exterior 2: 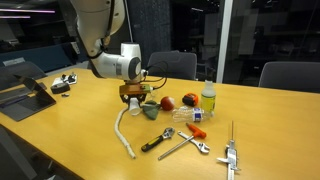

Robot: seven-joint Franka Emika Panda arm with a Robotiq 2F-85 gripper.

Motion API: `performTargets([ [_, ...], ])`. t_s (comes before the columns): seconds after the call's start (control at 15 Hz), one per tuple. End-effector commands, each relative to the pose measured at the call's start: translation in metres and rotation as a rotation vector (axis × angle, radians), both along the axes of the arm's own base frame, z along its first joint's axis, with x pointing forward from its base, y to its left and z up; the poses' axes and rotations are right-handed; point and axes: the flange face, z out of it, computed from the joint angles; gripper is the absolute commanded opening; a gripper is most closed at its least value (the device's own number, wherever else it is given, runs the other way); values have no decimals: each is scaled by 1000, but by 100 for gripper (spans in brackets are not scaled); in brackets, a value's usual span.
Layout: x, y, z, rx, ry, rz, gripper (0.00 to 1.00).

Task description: Pick up the cup and put it upright on the table

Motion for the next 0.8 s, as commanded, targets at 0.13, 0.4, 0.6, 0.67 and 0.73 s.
performTargets([
  [0.13, 4, -11, 14, 173, -34, -147, 26],
  [0.4, -1, -29, 23, 308, -58, -272, 26],
  [0.6, -15, -38, 35, 405, -108, -274, 26],
  [0.67, -19, -41, 39, 429, -134, -274, 26],
  [0.73, -30, -45, 44, 444, -182, -333, 26],
])
